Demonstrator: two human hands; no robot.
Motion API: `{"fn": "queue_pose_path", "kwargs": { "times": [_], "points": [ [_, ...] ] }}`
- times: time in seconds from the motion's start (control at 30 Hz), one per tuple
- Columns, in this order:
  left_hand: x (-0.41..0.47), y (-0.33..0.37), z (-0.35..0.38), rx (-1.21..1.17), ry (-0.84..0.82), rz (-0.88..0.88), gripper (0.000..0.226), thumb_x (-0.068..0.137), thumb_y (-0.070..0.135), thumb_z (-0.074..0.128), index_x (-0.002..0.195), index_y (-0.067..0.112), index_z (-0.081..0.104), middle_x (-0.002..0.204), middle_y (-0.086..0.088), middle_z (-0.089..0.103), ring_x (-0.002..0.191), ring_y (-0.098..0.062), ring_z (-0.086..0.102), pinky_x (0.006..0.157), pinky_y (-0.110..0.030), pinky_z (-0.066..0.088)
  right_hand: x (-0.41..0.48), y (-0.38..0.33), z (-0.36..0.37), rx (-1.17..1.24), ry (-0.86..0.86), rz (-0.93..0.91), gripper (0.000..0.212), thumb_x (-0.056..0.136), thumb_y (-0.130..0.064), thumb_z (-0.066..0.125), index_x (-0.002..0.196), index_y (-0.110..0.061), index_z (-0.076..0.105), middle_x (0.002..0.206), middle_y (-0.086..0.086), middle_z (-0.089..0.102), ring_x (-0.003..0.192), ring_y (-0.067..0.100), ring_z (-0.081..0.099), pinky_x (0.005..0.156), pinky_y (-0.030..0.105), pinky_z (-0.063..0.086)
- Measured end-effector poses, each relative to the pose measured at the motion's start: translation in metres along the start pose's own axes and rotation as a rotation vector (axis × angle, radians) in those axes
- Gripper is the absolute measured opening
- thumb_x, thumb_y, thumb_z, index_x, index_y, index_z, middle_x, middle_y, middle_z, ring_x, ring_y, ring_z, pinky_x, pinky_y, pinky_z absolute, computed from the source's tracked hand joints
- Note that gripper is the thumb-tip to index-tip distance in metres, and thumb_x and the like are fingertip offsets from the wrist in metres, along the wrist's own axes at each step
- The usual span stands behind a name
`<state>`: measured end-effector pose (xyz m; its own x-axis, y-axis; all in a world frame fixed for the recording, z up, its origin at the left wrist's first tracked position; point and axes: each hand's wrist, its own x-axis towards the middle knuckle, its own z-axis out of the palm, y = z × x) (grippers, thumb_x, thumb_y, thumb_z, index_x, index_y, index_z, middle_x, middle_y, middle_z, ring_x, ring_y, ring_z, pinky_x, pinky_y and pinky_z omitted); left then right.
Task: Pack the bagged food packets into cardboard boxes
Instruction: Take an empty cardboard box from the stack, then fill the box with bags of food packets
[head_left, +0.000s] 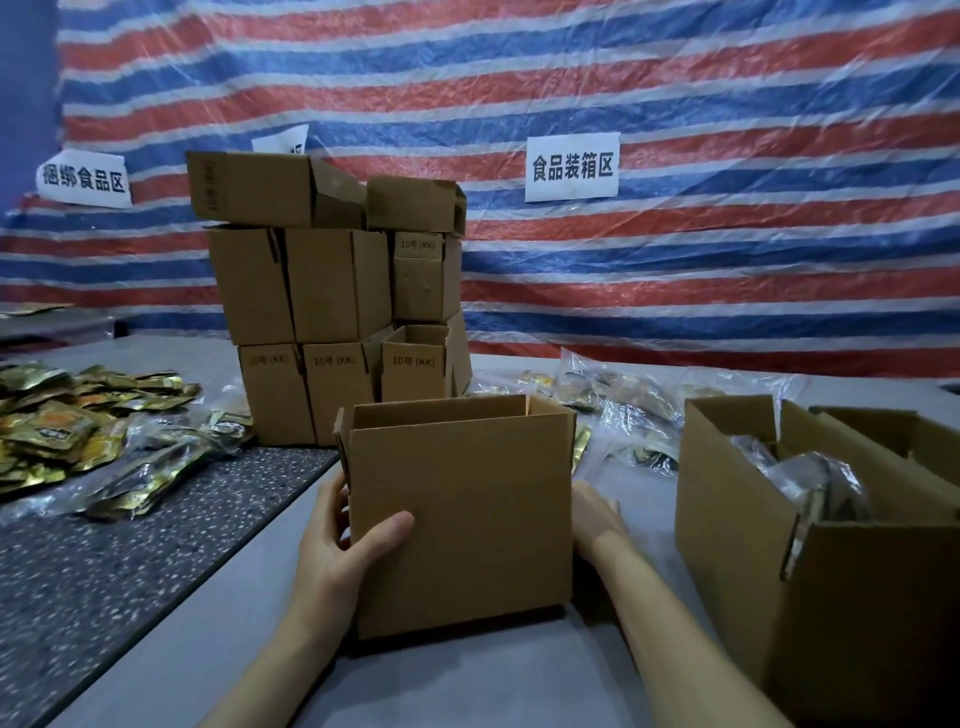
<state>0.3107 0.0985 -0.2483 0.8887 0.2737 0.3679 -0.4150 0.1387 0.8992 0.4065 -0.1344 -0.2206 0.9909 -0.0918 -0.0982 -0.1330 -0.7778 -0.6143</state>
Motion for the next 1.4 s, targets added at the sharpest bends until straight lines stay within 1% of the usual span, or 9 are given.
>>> {"fn": "queue_pose_path", "kwargs": {
  "times": [0.17, 0.3, 0.4, 0.5, 0.67, 0.8, 0.97, 1.17, 1.4],
  "points": [
    [-0.002, 0.001, 0.001, -0.014, -0.019, 0.002, 0.079, 0.049, 0.047, 0.083, 0.122, 0.023, 0.063, 0.108, -0.005, 0.077, 0.092, -0.023, 0.076, 0.065, -0.026, 0.061, -0.015, -0.019, -0.033, 0.197, 0.192, -0.075, 0.026, 0.1, -0.023, 0.05, 0.113, -0.004, 0.061, 0.122, 0.022, 0.063, 0.12, 0.039, 0.055, 0.099, 0.043, 0.044],
    [-0.003, -0.001, 0.002, 0.003, -0.059, -0.001, 0.073, 0.048, 0.045, 0.084, 0.116, 0.025, 0.065, 0.105, -0.005, 0.077, 0.09, -0.024, 0.076, 0.063, -0.026, 0.061, -0.026, -0.029, -0.055, 0.377, 0.332, -0.148, 0.03, 0.093, -0.009, 0.057, 0.064, -0.001, 0.058, 0.075, 0.015, 0.058, 0.074, 0.025, 0.051, 0.068, 0.036, 0.043],
    [-0.001, -0.004, 0.0, -0.011, -0.064, -0.01, 0.07, 0.048, 0.045, 0.084, 0.114, 0.028, 0.067, 0.105, -0.005, 0.077, 0.09, -0.025, 0.076, 0.063, -0.027, 0.061, -0.033, -0.036, -0.067, 0.557, 0.347, -0.222, 0.01, 0.091, -0.007, 0.067, 0.086, 0.0, 0.072, 0.094, 0.013, 0.071, 0.085, 0.019, 0.06, 0.087, 0.043, 0.056],
    [0.0, -0.006, -0.002, 0.004, -0.064, -0.005, 0.07, 0.048, 0.046, 0.083, 0.113, 0.026, 0.067, 0.105, -0.007, 0.077, 0.09, -0.027, 0.076, 0.063, -0.027, 0.061, -0.036, -0.039, -0.073, 0.605, 0.331, -0.288, 0.026, 0.09, -0.004, 0.066, 0.115, -0.006, 0.073, 0.124, 0.01, 0.069, 0.108, 0.024, 0.066, 0.096, 0.046, 0.056],
    [0.0, -0.007, -0.002, 0.028, -0.068, 0.002, 0.065, 0.049, 0.046, 0.084, 0.11, 0.028, 0.069, 0.105, -0.007, 0.077, 0.089, -0.025, 0.076, 0.062, -0.026, 0.06, -0.027, -0.026, -0.068, 0.604, 0.341, -0.202, 0.017, 0.087, -0.009, 0.069, 0.083, -0.023, 0.078, 0.092, 0.005, 0.078, 0.093, 0.028, 0.071, 0.082, 0.041, 0.06],
    [0.0, -0.004, -0.001, 0.023, -0.076, -0.007, 0.054, 0.049, 0.045, 0.083, 0.101, 0.037, 0.073, 0.104, -0.006, 0.078, 0.089, -0.026, 0.076, 0.062, -0.027, 0.061, -0.017, 0.001, -0.05, 0.296, 0.297, 0.006, 0.013, 0.086, -0.005, 0.057, 0.074, -0.009, 0.058, 0.074, 0.006, 0.062, 0.082, 0.031, 0.059, 0.075, 0.032, 0.048],
    [-0.001, -0.004, -0.001, 0.033, -0.074, -0.008, 0.072, 0.046, 0.046, 0.084, 0.113, 0.025, 0.068, 0.104, -0.008, 0.078, 0.089, -0.028, 0.076, 0.062, -0.029, 0.062, -0.018, 0.009, -0.037, 0.022, 0.211, 0.154, 0.013, 0.088, -0.012, 0.058, 0.1, -0.01, 0.055, 0.122, 0.019, 0.06, 0.115, 0.038, 0.059, 0.093, 0.039, 0.052],
    [0.0, -0.005, -0.004, 0.06, -0.1, -0.021, 0.066, 0.057, 0.031, 0.084, 0.119, 0.018, 0.065, 0.104, -0.01, 0.078, 0.089, -0.029, 0.076, 0.061, -0.028, 0.061, -0.017, 0.013, -0.038, 0.163, 0.21, 0.183, 0.025, 0.087, -0.002, 0.059, 0.111, -0.004, 0.056, 0.115, 0.019, 0.061, 0.096, 0.033, 0.061, 0.067, 0.027, 0.042],
    [0.001, -0.004, -0.004, 0.069, -0.091, -0.032, 0.059, 0.058, 0.026, 0.079, 0.116, 0.019, 0.066, 0.101, -0.01, 0.078, 0.085, -0.028, 0.076, 0.058, -0.027, 0.061, -0.016, 0.014, -0.047, 0.275, 0.07, 0.179, 0.014, 0.086, 0.0, 0.056, 0.075, -0.006, 0.051, 0.068, 0.008, 0.047, 0.069, 0.027, 0.051, 0.045, 0.025, 0.031]
  ]
}}
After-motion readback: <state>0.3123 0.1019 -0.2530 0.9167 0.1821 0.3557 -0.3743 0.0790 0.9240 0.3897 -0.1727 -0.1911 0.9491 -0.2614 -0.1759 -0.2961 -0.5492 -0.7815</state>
